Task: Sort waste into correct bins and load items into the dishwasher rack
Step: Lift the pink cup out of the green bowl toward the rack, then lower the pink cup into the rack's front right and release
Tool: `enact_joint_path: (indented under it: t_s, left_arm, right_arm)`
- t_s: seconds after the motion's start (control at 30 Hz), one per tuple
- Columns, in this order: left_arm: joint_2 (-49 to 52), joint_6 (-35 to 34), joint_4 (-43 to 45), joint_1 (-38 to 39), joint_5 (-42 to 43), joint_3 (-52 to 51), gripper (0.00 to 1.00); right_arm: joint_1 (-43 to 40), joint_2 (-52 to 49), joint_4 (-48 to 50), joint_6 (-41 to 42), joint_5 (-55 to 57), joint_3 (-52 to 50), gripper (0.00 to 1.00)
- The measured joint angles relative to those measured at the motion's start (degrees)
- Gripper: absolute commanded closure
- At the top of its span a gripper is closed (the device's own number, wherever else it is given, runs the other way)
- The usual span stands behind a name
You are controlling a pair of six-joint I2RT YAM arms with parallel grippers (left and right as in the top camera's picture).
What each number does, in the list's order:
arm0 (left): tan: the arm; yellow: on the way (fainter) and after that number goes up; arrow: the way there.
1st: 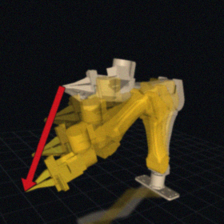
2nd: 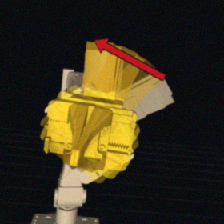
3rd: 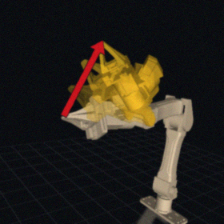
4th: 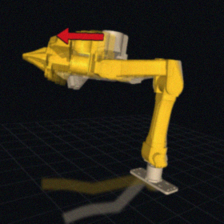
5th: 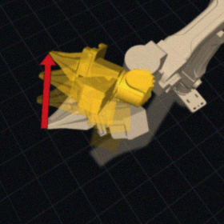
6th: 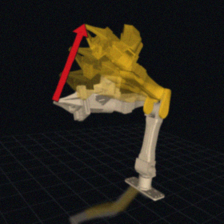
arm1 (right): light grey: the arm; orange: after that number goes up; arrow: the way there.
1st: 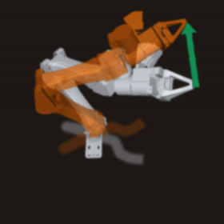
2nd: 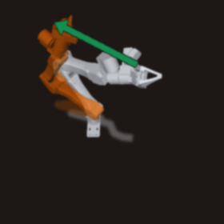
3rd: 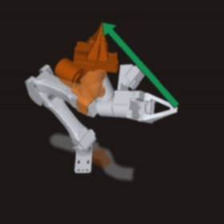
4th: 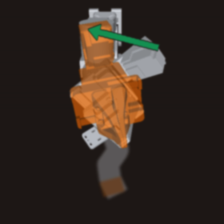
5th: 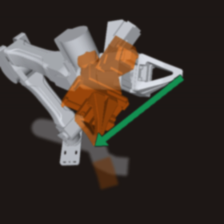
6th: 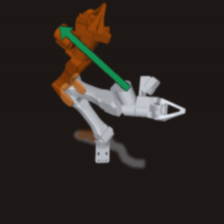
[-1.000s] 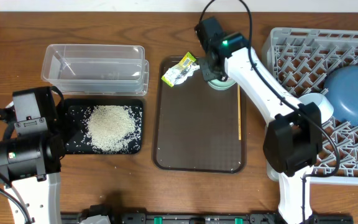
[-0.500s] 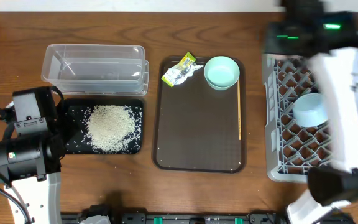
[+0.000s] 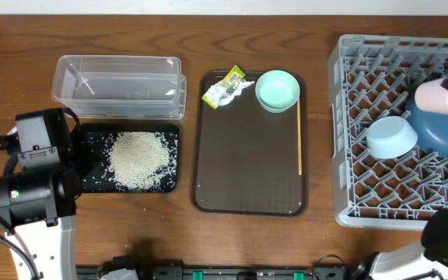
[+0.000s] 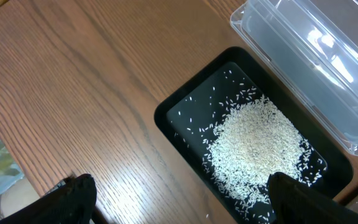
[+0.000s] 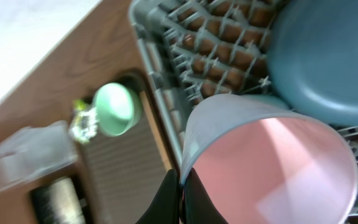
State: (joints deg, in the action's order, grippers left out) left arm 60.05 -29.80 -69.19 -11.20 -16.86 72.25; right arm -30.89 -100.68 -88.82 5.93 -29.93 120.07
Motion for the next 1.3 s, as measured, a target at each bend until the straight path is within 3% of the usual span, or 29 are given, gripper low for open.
enact_joint_path:
  t_s: [0.3,0.47,0.63,1.0,1.3]
  left_arm:
    - [0.00,-0.02,0.00,0.00,0.00,0.00,0.10]
    - [0.00,0.00,0.00,0.00,0.00,0.00,0.09]
    - [0.00,0.00,0.02,0.00,-0.02,0.00,0.09]
    - [0.00,-0.02,0.00,0.00,0.00,0.00,0.09]
    - [0.00,0.00,0.00,0.00,0.00,0.00,0.10]
  right_arm:
    - [-13.94,0.02,-7.41,-10.49,-14.05,-4.68,0.99]
    - [-20.76,0.04,-4.31,-14.60,-17.14,-10.43,0.99]
    - [-26.23,0.04,1.01,-21.99,-26.99,-22.01,0.99]
    - [-30.23,0.02,4.42,-36.57,-40.83,-42.14,0.99]
    - [-31.89,0.04,16.46,-37.62,-42.95,-48.96,0.99]
